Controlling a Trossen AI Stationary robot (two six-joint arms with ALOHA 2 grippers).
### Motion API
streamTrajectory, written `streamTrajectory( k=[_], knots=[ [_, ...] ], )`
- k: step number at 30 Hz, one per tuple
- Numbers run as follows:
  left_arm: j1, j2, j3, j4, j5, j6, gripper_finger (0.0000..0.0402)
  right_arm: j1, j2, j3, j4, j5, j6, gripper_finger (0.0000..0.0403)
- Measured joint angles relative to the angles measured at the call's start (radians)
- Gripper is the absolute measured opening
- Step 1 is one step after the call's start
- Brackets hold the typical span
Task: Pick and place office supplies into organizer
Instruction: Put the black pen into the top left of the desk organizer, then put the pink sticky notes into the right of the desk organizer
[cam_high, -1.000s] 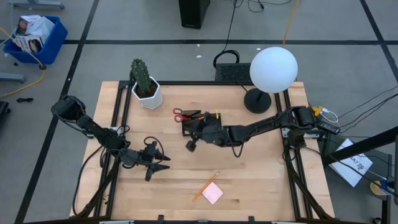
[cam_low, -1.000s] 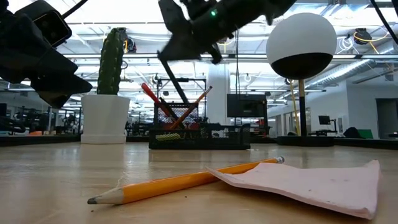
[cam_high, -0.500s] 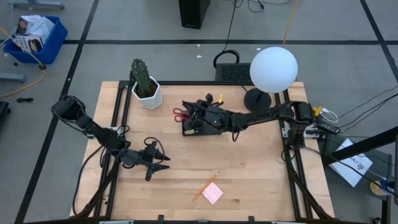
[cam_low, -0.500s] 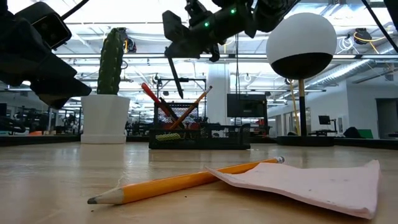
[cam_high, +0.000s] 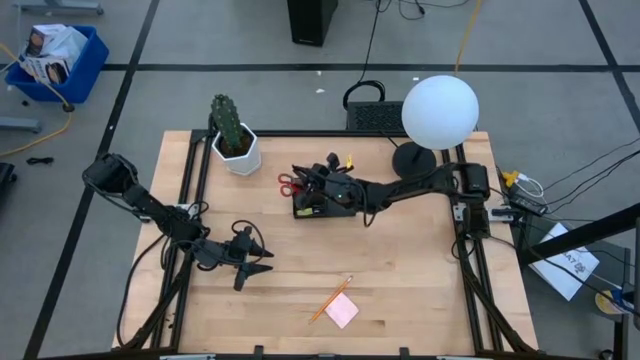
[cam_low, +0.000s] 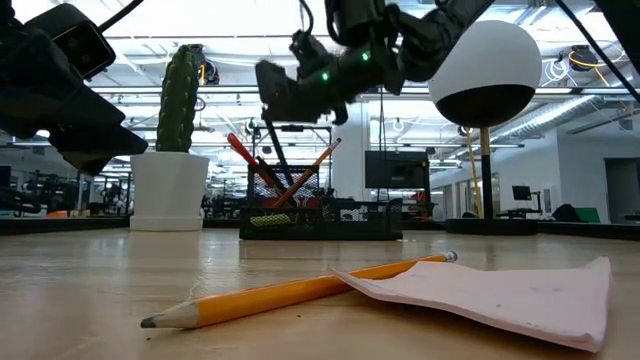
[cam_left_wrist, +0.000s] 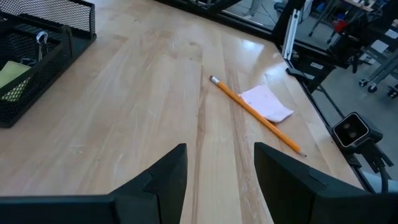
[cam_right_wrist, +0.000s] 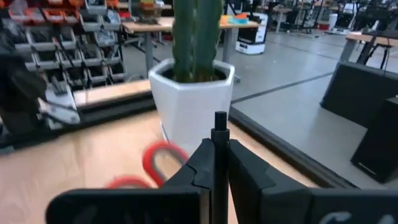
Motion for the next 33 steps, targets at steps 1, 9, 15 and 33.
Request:
streamTrajectory(
  k=[1, 9, 15, 33],
  knots=[
    [0.000, 0.000, 0.000, 0.000, 0.000, -0.001, 0.0189, 0.000, 0.006, -0.009, 0.006, 0.001, 0.001, 0.0018],
    [0.000, 0.000, 0.000, 0.000, 0.000, -0.001, 0.0189, 0.010, 0.011, -0.099, 0.015, 0.076, 0.005, 0.0018],
    [0.000, 0.000, 0.000, 0.000, 0.000, -0.001, 0.0189, 0.013, 0.006, -0.162, 0.038, 0.078, 0.071, 0.0022],
    [0.000, 0.000, 0.000, 0.000, 0.000, 0.000, 0.0189, 0.057, 0.013, -0.182, 0.183, -0.034, 0.024, 0.0104]
  ],
)
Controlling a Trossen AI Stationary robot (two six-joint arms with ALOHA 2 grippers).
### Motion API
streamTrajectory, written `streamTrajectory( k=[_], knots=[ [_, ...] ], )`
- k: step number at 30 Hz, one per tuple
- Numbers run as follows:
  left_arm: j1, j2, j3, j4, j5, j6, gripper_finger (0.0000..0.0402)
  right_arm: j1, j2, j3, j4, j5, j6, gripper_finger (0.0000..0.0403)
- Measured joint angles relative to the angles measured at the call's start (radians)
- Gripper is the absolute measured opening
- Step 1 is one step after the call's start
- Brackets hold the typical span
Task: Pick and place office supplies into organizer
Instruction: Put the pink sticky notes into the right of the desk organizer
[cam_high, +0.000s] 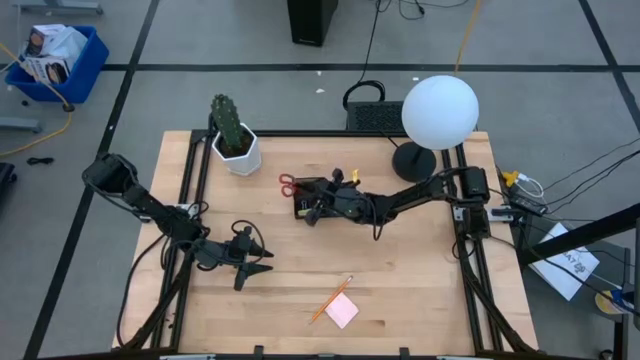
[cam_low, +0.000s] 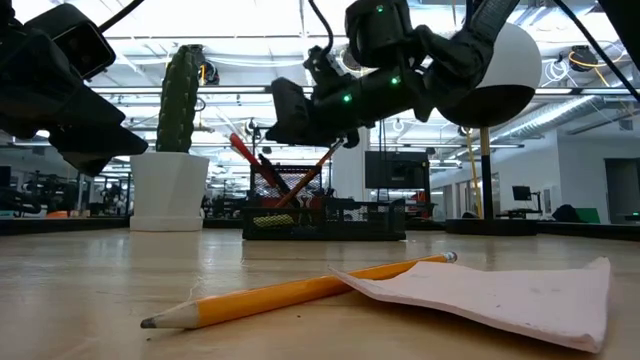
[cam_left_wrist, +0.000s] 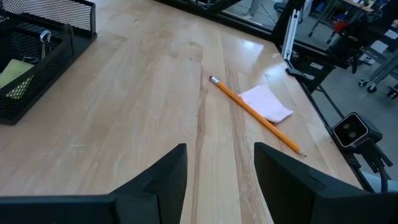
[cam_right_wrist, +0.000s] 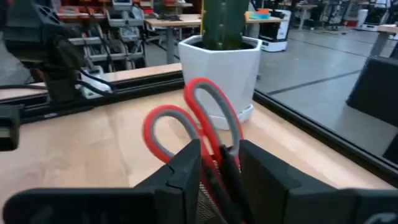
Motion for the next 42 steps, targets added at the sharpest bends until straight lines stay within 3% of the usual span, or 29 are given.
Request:
streamTrajectory(
  k=[6, 13, 17, 22, 28, 32, 39, 42],
  knots=[
    [0.000, 0.000, 0.000, -0.002, 0.000, 0.000, 0.0189, 0.066, -0.050, 0.000, 0.008, -0.013, -0.048, 0.0104],
    [0.000, 0.000, 0.000, -0.003, 0.000, 0.001, 0.0189, 0.143, -0.082, 0.001, 0.001, -0.291, -0.023, 0.0098],
    [0.000, 0.000, 0.000, -0.003, 0.000, -0.004, 0.0189, 0.190, -0.082, 0.001, -0.075, -0.413, 0.042, 0.0102],
    [0.000, 0.000, 0.000, -0.003, -0.008, -0.005, 0.0189, 0.251, -0.116, 0.001, -0.322, -0.434, 0.099, 0.0097],
    [-0.002, 0.000, 0.000, -0.046, -0.006, -0.058, 0.0189, 0.341, -0.213, 0.001, -0.691, -0.389, 0.466, 0.0086],
    [-0.002, 0.000, 0.000, -0.052, -0.007, -0.084, 0.0189, 0.408, -0.274, 0.002, -0.860, -0.443, 0.766, 0.0081],
    [-0.002, 0.000, 0.000, -0.023, -0.006, -0.084, 0.0189, 0.547, -0.296, 0.002, -0.912, -0.462, 1.187, 0.0079],
    [-0.004, 0.000, 0.000, -0.023, 0.011, -0.086, 0.0189, 0.599, -0.287, 0.003, -0.912, -0.414, 1.299, 0.0078]
  ],
)
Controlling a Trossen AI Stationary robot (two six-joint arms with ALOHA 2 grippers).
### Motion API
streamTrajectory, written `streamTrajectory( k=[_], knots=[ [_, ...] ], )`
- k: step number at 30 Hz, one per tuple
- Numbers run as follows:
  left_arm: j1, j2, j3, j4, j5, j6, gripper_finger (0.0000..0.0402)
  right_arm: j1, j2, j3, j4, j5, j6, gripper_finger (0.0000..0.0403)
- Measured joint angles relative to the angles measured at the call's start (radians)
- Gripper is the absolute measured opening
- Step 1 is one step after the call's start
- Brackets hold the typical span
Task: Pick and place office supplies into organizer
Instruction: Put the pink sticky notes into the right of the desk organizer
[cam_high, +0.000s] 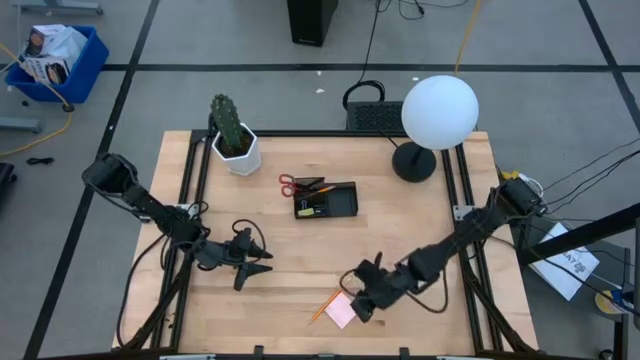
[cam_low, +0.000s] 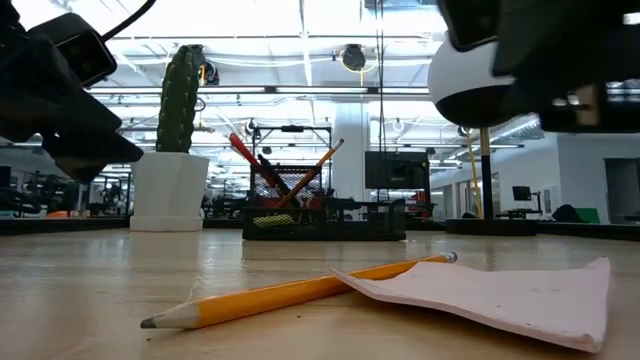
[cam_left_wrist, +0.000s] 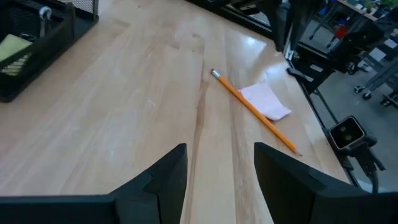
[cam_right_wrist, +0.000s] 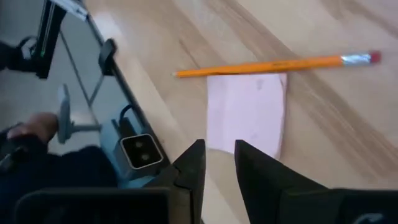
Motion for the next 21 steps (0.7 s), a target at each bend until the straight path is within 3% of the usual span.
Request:
streamTrajectory(
  k=[4, 10, 17, 21],
  knots=[
    [-0.007, 0.000, 0.000, 0.000, 0.001, 0.008, 0.0189, 0.061, 0.002, -0.016, -0.003, 0.106, 0.133, 0.0082],
    [-0.008, 0.000, 0.000, -0.001, 0.001, 0.013, 0.0189, 0.126, 0.036, -0.081, 0.022, 0.112, 0.335, 0.0105],
    [-0.008, 0.000, 0.000, 0.000, 0.000, 0.013, 0.0189, 0.129, 0.115, -0.148, 0.280, 0.109, 0.362, 0.0143],
    [-0.008, 0.000, 0.000, 0.001, 0.000, 0.008, 0.0188, 0.124, 0.152, -0.151, 0.286, 0.096, 0.391, 0.0159]
  ],
)
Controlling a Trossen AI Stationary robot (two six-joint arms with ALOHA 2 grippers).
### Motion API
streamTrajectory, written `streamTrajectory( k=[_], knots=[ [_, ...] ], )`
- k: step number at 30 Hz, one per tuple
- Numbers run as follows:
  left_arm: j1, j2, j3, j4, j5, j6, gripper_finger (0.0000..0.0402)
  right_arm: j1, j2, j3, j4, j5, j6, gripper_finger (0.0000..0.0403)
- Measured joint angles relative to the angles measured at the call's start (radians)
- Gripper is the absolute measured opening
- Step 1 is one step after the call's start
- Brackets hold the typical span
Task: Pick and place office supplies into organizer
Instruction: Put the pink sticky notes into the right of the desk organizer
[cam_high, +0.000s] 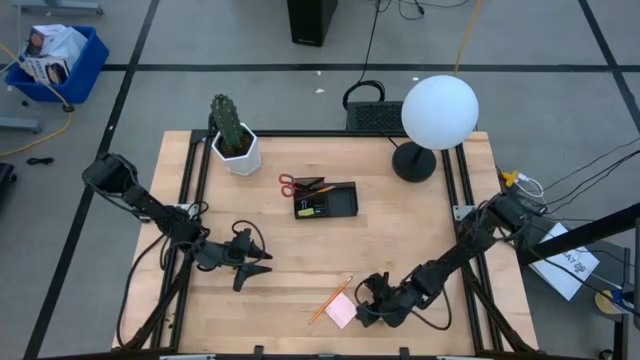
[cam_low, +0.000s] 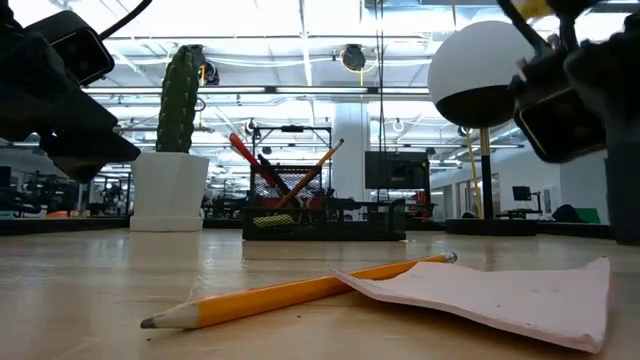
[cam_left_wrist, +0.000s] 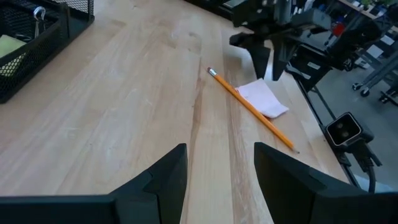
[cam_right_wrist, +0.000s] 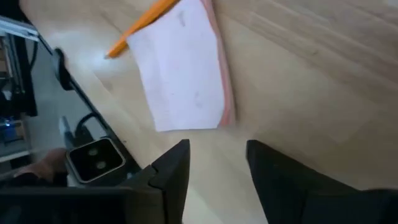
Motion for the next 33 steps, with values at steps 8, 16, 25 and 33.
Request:
streamTrajectory(
  k=[8, 16, 25, 33],
  knots=[
    [0.000, 0.000, 0.000, 0.002, 0.000, -0.005, 0.0189, -0.003, 0.016, 0.002, 0.004, 0.029, 0.045, 0.0157],
    [0.000, 0.000, 0.000, 0.002, 0.001, -0.006, 0.0189, -0.057, 0.018, 0.001, 0.002, 0.030, 0.028, 0.0151],
    [0.000, 0.000, 0.000, 0.001, 0.005, -0.008, 0.0189, -0.072, 0.018, 0.000, 0.000, 0.008, 0.002, 0.0146],
    [0.000, 0.000, 0.000, 0.001, 0.005, -0.006, 0.0189, -0.072, 0.022, -0.002, 0.050, 0.008, -0.012, 0.0108]
  ],
)
